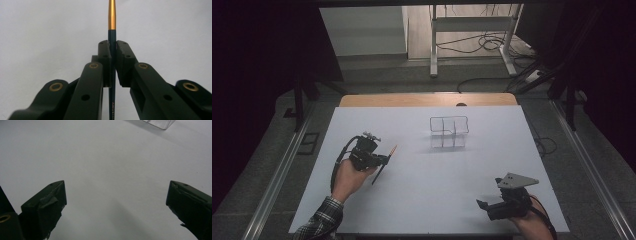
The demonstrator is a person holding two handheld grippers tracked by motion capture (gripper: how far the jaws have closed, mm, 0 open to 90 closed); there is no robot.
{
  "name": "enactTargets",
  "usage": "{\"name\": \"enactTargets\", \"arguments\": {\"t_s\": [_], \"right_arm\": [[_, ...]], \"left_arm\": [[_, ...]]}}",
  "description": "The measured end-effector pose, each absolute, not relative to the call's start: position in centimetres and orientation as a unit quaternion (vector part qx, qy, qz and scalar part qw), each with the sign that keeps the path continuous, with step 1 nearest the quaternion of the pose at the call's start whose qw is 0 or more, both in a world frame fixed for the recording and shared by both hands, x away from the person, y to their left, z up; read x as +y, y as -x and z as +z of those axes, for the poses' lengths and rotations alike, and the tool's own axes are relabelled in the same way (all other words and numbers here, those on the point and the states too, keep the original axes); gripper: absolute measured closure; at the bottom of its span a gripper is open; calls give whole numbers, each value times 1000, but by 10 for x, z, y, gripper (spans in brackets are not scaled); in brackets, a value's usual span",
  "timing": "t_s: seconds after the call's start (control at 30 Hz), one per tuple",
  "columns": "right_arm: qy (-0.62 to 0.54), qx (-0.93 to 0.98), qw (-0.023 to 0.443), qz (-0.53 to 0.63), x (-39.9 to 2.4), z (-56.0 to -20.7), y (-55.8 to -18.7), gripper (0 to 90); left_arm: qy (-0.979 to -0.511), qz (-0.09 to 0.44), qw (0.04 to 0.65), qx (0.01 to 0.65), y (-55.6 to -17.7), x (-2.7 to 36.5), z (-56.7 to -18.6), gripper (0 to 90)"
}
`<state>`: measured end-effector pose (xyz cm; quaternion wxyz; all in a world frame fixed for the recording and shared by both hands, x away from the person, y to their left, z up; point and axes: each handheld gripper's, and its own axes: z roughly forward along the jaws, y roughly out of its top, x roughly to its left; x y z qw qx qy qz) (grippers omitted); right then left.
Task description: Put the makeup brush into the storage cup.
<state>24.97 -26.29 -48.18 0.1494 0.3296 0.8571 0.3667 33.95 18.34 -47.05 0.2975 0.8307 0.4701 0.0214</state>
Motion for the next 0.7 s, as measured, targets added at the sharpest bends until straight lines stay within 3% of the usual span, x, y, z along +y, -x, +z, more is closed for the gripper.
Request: {"name": "enactTargets", "arguments": {"t_s": [0.7], "right_arm": [[-335,853,161,367,-265,-481,-250,11]], "left_arm": [[-795,36,433,423,-301,183,-456,834]]}}
